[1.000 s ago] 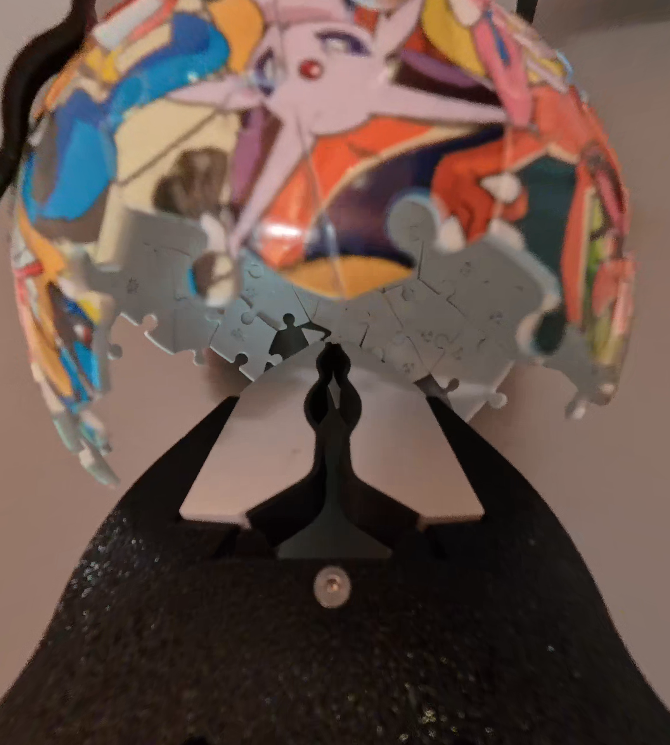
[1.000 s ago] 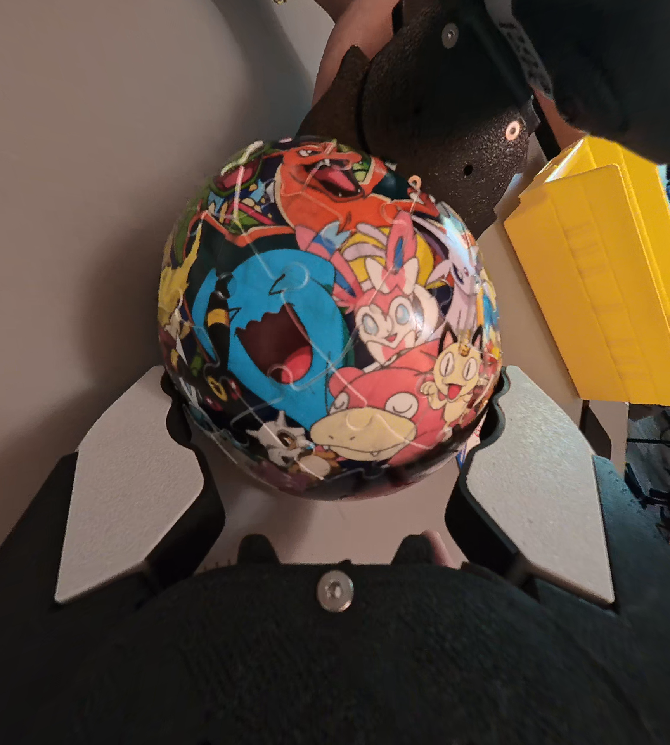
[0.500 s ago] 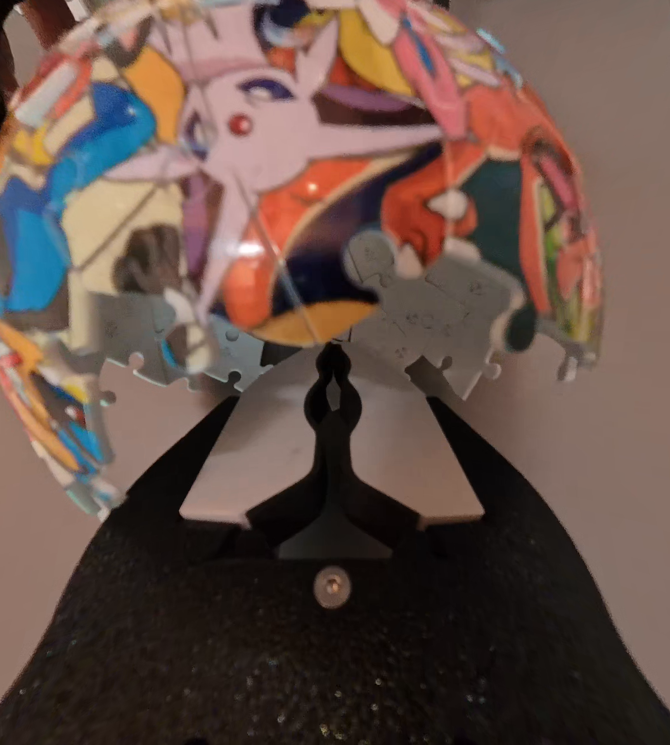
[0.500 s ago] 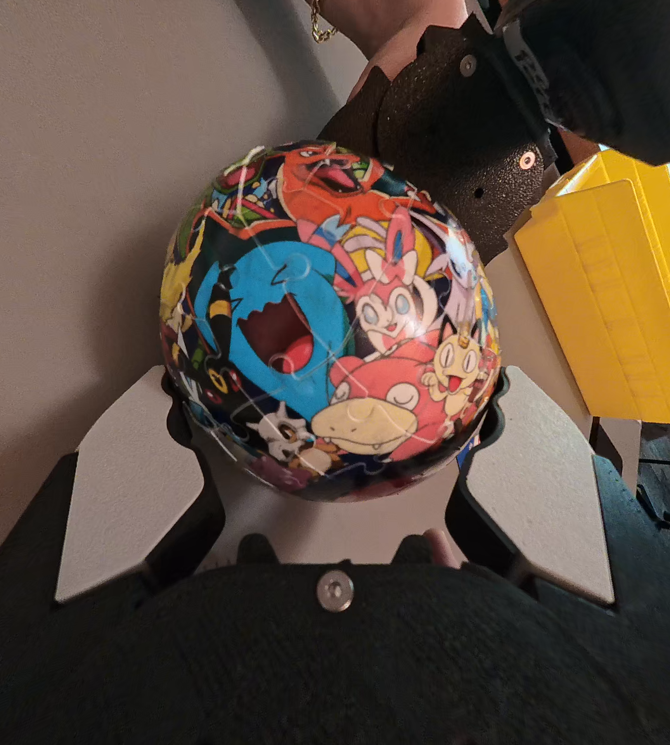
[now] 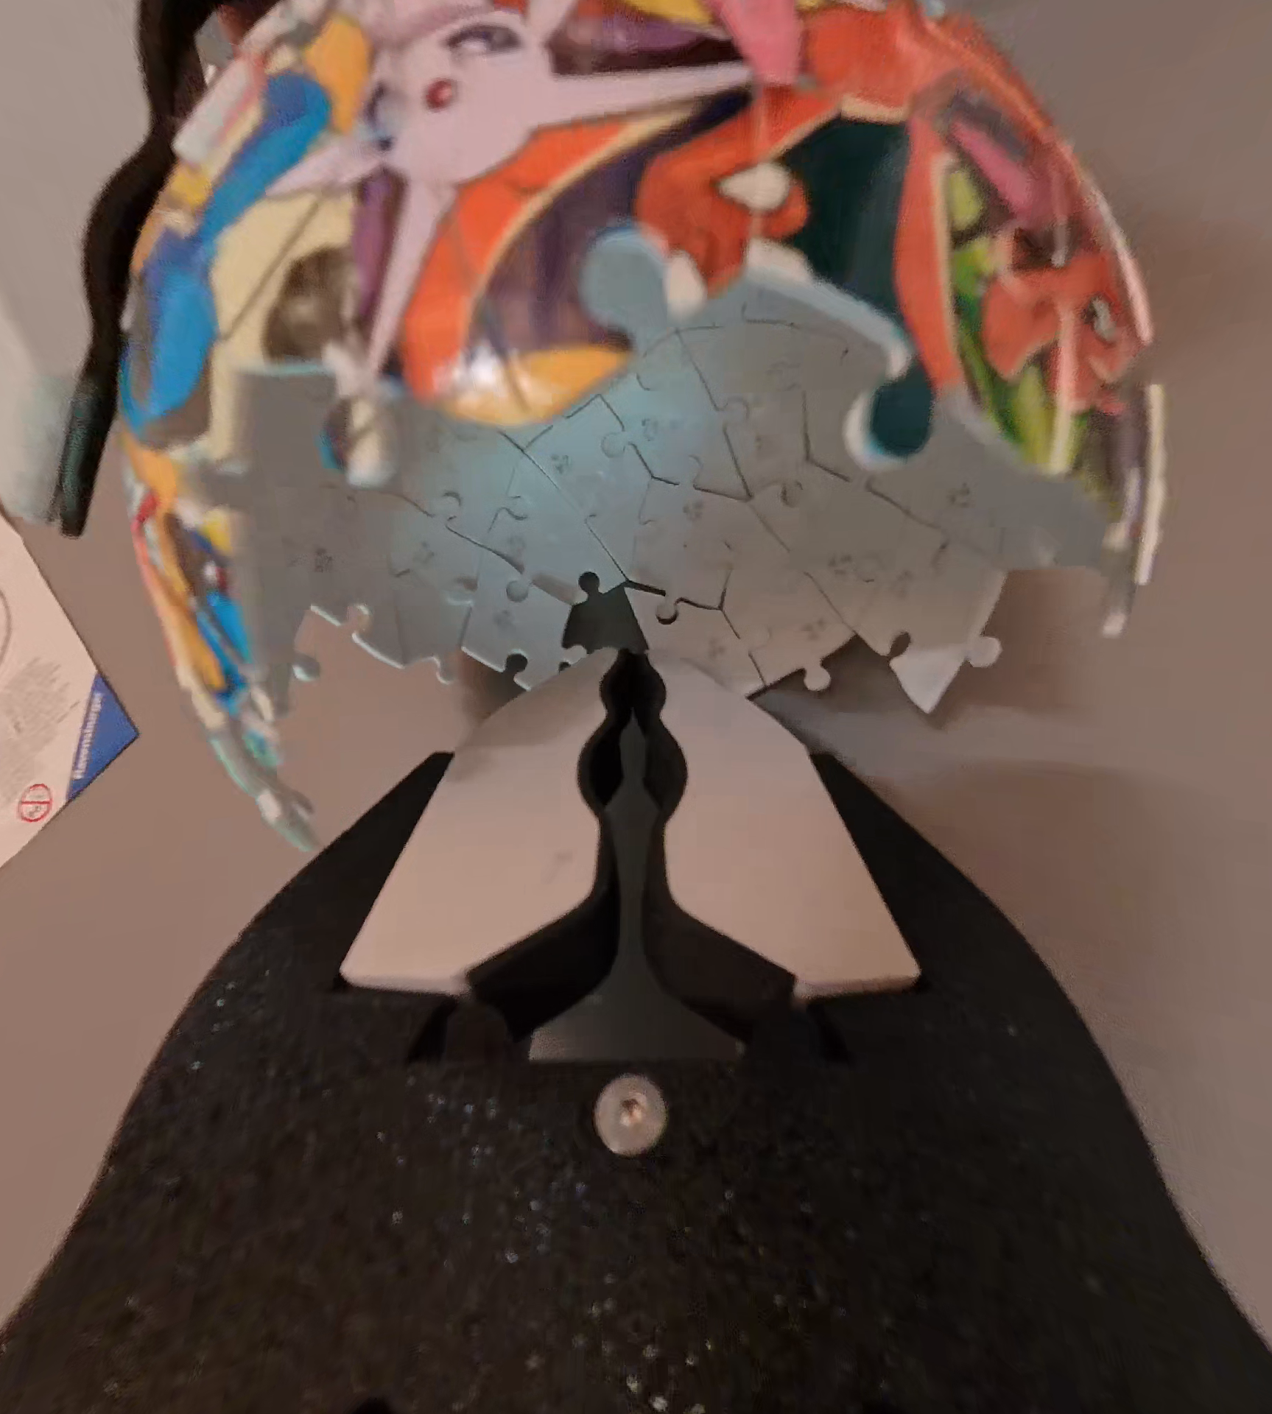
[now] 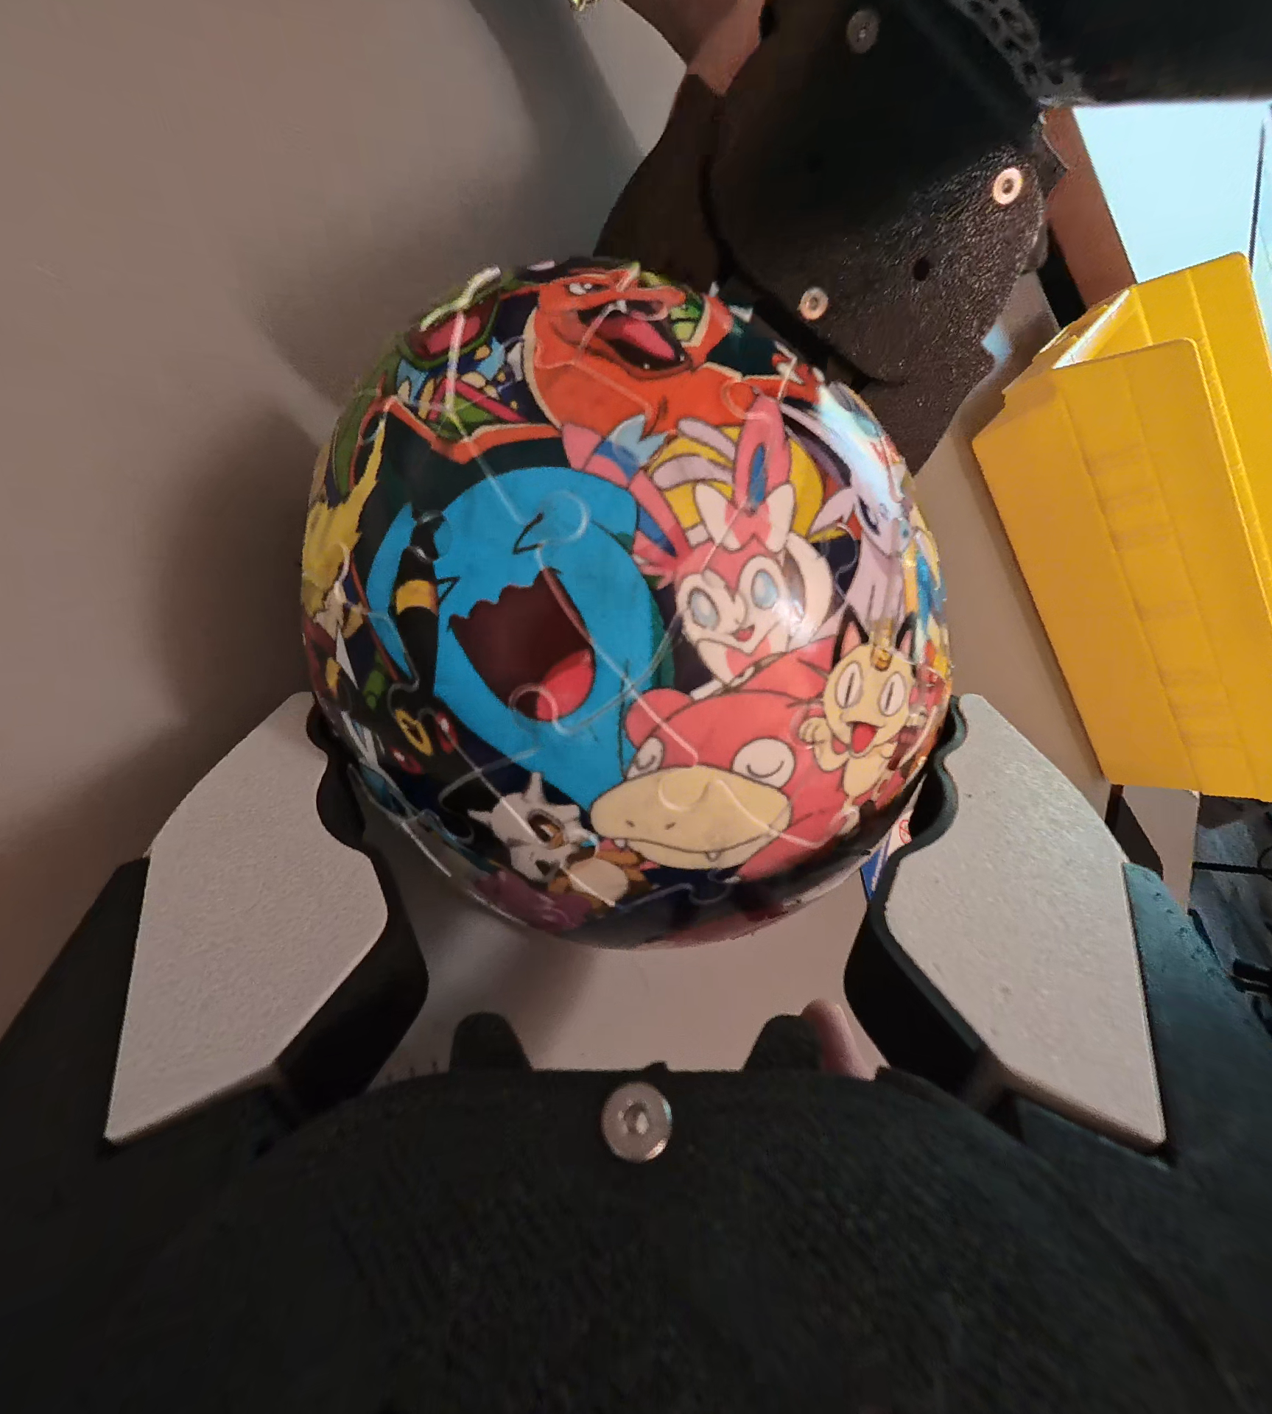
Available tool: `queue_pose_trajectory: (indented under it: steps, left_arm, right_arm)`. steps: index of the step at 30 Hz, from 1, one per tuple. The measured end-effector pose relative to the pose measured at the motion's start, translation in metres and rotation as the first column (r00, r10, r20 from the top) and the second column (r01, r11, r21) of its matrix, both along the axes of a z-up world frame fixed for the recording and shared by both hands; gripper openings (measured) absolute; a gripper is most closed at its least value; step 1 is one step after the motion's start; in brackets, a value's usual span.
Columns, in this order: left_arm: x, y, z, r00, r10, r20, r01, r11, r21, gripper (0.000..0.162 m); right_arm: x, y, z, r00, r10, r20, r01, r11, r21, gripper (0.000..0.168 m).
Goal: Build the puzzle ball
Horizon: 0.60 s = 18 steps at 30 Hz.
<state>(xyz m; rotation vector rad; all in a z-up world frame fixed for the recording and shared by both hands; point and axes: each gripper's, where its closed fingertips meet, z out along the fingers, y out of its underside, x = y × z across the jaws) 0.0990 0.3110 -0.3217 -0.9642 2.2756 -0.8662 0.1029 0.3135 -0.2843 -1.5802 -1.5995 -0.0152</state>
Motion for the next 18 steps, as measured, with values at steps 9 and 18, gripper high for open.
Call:
queue_pose_trajectory:
  steps: [9, 18]
  left_arm:
    - [0.009, -0.010, -0.002, 0.999, -0.034, -0.008, 0.034, 0.999, 0.009, 0.000]
    - [0.012, -0.013, -0.005, 0.997, -0.045, -0.057, 0.046, 0.999, 0.020, 0.000]
  right_arm:
    - [-0.001, 0.003, 0.001, 0.998, 0.006, -0.061, -0.009, 0.998, -0.056, 0.141]
    - [-0.003, 0.006, 0.000, 0.996, -0.003, -0.093, -0.008, 0.994, -0.113, 0.141]
